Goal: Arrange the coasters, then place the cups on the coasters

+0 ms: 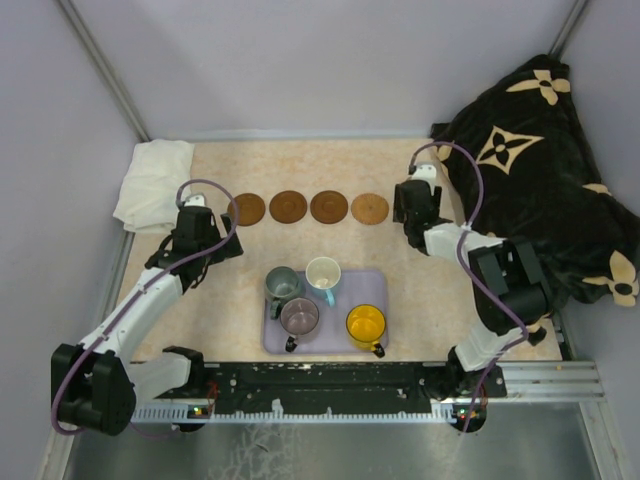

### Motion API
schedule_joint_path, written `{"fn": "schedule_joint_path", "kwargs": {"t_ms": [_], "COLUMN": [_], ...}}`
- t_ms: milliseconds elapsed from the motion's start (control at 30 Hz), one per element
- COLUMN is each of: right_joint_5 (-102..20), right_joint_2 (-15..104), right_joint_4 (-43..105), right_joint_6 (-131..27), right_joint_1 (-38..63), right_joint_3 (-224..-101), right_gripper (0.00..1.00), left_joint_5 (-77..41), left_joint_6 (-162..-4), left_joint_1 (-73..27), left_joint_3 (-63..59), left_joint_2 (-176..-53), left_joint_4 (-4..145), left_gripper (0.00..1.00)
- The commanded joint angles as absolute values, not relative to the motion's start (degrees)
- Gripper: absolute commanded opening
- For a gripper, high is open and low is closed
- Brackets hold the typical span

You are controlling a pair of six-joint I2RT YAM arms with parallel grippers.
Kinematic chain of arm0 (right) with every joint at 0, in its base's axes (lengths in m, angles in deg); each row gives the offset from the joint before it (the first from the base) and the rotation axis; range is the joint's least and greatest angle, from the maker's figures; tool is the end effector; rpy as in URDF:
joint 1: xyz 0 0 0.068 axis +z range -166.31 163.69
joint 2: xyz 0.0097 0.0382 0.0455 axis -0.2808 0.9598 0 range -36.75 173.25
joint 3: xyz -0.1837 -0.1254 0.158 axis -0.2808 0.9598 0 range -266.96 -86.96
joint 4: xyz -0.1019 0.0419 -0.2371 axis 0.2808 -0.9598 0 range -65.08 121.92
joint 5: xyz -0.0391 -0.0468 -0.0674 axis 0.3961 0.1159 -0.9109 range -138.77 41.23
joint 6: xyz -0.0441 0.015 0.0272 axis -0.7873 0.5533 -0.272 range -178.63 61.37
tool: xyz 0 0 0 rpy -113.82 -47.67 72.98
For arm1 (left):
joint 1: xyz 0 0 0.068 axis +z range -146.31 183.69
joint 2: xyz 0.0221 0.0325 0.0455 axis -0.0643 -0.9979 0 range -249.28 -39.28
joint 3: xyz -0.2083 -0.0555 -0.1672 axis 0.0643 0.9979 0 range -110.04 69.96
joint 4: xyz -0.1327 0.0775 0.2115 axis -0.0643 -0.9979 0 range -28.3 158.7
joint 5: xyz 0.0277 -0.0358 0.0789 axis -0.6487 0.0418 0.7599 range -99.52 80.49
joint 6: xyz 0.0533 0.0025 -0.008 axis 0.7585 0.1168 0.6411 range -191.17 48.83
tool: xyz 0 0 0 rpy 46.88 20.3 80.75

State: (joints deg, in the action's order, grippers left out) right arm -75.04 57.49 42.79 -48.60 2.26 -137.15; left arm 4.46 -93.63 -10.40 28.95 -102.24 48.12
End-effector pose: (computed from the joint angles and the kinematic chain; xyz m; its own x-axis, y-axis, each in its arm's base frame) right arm 0.3330 0.0953 0.1916 -0.4994 -0.0032 -0.8664 0.1549 0.9836 -0.0929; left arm 0.2247 -0.0475 0.2393 -0.6301 -0.2241 -0.7435 -0.1917 0.9727 -0.1307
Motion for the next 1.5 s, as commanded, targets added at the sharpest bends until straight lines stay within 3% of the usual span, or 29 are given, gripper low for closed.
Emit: {"fn": "schedule_joint_path", "kwargs": {"t_ms": [0,133,500,967,1300,1467], "right_joint_5": [-76.8,-77.0,-81.6,-78.7,-70.9,-67.8], "right_joint_2": [52.5,48.8,29.0,10.0,4.1,5.6], "right_joint_4": [43.8,42.5,22.2,-12.9,-19.0,-22.8], "right_joint_6": [-46.9,-46.1,-41.0,-20.2,-16.6,-17.4], "right_joint_1": [2.0,2.0,9.9,34.0,51.1,51.8], "right_joint_3": [-136.4,-135.4,-135.2,-133.6,-131.0,-133.2], "right_gripper": [0.78,0.85,0.84,0.78,0.67,0.65], "left_joint_5": [3.9,3.5,2.6,-2.5,0.2,0.6], "left_joint_6": [-93.0,-93.0,-92.9,-92.6,-92.5,-93.0], "left_joint_1": [-10.1,-10.1,-10.1,-10.3,-10.3,-10.3], "left_joint_3": [27.6,27.6,27.3,26.6,26.6,26.8], "left_joint_2": [-102.2,-102.4,-101.8,-100.4,-96.7,-96.1], "left_joint_4": [49.5,49.7,49.5,49.5,49.5,48.8], "left_gripper": [0.99,0.99,1.00,1.00,1.00,1.00]}}
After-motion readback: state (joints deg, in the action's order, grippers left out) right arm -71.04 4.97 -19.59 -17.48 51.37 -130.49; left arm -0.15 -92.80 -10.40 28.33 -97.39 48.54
